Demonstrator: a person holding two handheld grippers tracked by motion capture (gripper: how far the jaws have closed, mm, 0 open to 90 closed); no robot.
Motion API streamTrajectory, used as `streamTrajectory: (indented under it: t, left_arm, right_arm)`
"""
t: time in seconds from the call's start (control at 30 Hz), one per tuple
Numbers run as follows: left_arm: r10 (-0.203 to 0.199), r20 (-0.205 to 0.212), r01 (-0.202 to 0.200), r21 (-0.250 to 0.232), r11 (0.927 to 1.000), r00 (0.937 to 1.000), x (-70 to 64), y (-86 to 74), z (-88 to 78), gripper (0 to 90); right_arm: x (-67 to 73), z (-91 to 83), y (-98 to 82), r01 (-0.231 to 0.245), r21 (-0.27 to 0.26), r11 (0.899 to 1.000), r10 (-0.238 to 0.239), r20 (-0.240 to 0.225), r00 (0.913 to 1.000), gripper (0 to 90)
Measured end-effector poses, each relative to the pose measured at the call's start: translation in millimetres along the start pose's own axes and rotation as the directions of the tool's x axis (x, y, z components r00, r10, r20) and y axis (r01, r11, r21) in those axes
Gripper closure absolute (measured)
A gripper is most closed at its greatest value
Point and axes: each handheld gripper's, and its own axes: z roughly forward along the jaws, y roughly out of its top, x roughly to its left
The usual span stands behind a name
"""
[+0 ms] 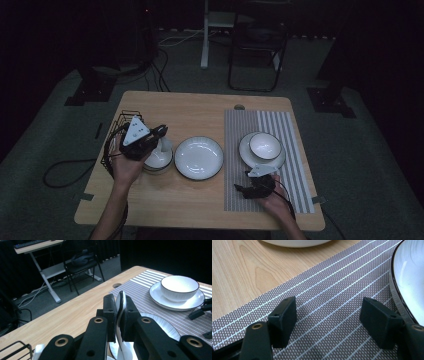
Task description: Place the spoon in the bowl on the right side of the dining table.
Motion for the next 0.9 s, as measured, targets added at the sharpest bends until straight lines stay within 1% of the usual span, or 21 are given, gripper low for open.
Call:
streamTrajectory:
  t: [0.13,0.27,0.43,0.63,0.9]
  left_arm:
    - [-0.006,0.02,0.006,-0.008,0.9999,0.9998,-0.1,1.4,4.7,85.0]
    - [-0.001,0.03,0.002,-0.011,0.9999,0.9996,0.3,3.6,9.8,85.0]
    - [-0.009,0.044,0.009,-0.016,0.9998,0.999,1.6,4.2,15.7,85.0]
    - [-0.001,0.059,0.001,-0.015,0.9999,0.9982,1.1,4.3,20.6,85.0]
    - [0.006,0.075,-0.005,-0.01,0.9999,0.9972,-0.6,5.8,32.2,85.0]
  right_arm:
    - [0.1,0.0,0.0,0.001,-0.001,1.0,-0.001,0.001,1.0,29.4]
    - [0.1,0.0,0.0,0.004,-0.002,1.0,-0.004,0.002,1.0,29.4]
    - [0.5,-0.1,0.0,0.004,-0.002,1.0,-0.004,0.003,1.0,29.5]
    - [0.5,-0.1,0.0,0.003,-0.002,1.0,-0.003,0.003,1.0,29.4]
    - [0.5,-0.1,0.0,0.003,-0.002,1.0,-0.003,0.003,1.0,29.4]
